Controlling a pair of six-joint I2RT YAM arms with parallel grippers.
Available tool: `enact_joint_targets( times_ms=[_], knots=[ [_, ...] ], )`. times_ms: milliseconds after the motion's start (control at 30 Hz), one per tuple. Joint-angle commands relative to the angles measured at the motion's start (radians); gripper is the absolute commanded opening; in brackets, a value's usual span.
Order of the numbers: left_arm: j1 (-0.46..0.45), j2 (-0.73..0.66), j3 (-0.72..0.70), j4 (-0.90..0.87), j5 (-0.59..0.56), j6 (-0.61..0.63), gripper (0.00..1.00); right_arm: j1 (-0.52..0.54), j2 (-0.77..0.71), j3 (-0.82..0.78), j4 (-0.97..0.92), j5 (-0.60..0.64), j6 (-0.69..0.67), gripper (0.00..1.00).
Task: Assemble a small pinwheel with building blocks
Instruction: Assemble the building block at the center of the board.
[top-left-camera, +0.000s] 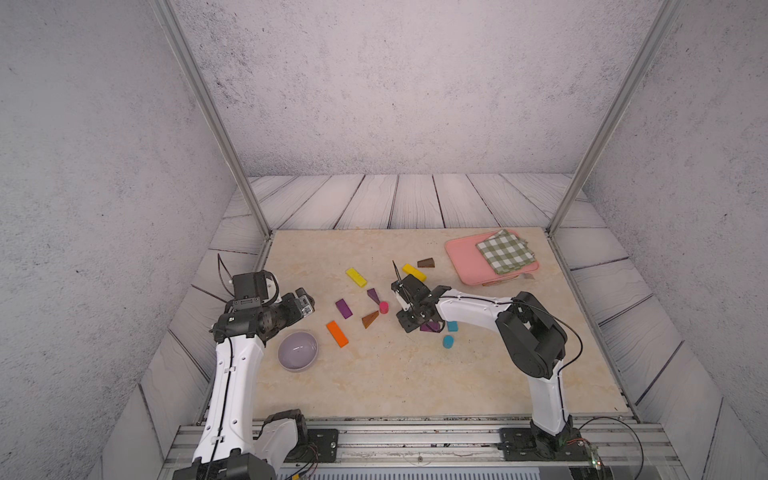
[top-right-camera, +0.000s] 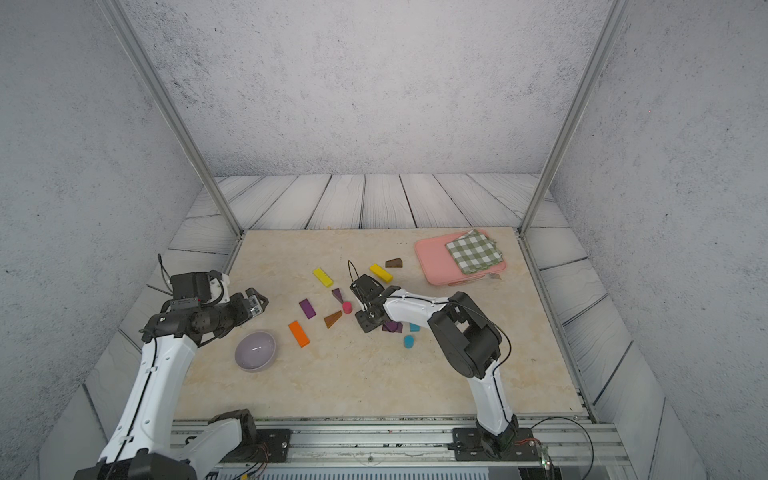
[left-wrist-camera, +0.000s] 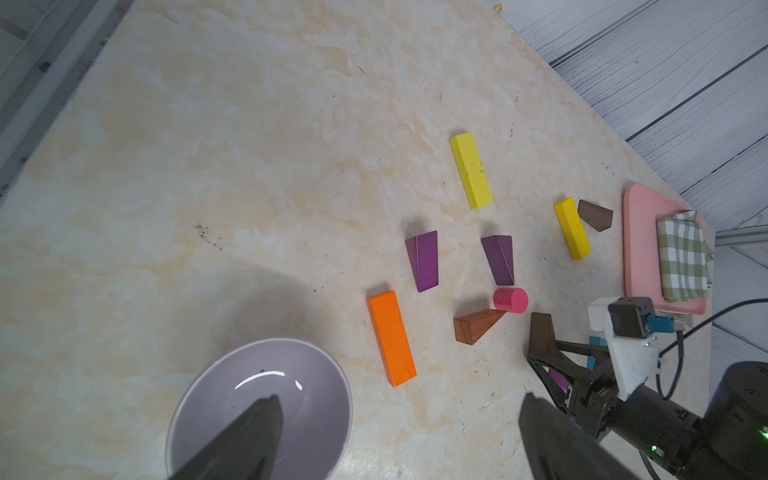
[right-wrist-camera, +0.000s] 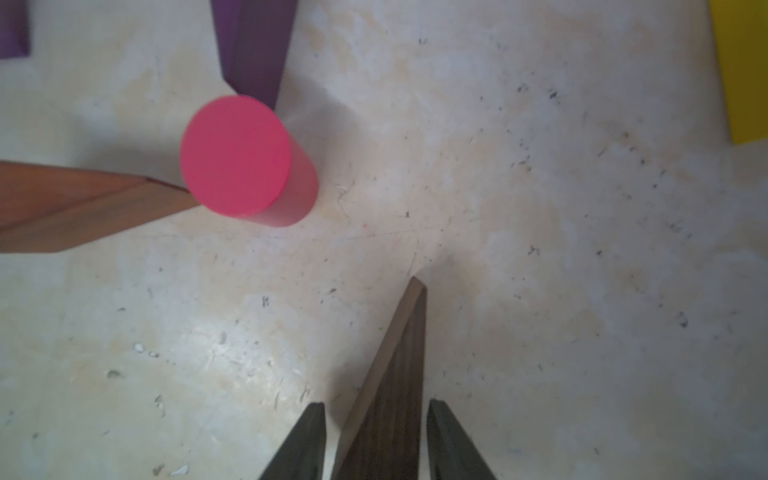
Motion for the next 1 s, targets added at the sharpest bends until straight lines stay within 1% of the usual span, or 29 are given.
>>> enact_joint_targets(
  times_ms=[0,33,100,267,433,500,600,667,800,967],
  knots=[
    [0.017,0.002,-0.010,0.005,0.019,0.005,0.96,-0.002,0.049,0.052,-0.064,0.034,-0.047,0.34],
    [0.017,0.002,-0.011,0.005,0.019,0.005,0.96,-0.002,0.054,0.059,-0.070,0.039,-0.055,0.32],
    [0.021,0.001,-0.011,0.005,0.021,0.005,0.96,-0.005,0.066,0.078,-0.086,0.052,-0.088,0.24],
    [0.031,0.001,-0.011,0.007,0.029,0.006,0.96,-0.029,0.070,0.097,-0.104,0.040,-0.190,0.15],
    [0.038,0.001,-0.013,0.010,0.036,0.005,0.96,-0.066,0.041,0.093,-0.106,-0.081,-0.415,0.09],
    [0.038,0.002,-0.014,0.010,0.039,0.004,0.96,-0.093,0.008,0.070,-0.103,-0.181,-0.523,0.09],
    [0.040,0.003,-0.015,0.013,0.042,0.004,0.96,-0.135,-0.025,0.039,-0.072,-0.290,-0.660,0.10],
    [0.042,0.003,-0.015,0.013,0.046,0.004,0.96,-0.148,-0.009,0.068,-0.089,-0.319,-0.728,0.11],
    [0.045,0.005,-0.017,0.015,0.048,0.004,0.96,-0.151,0.058,0.172,-0.189,-0.378,-0.881,0.11],
    [0.050,0.006,-0.017,0.014,0.047,0.004,0.96,-0.152,0.079,0.196,-0.234,-0.422,-1.023,0.11]
  ],
)
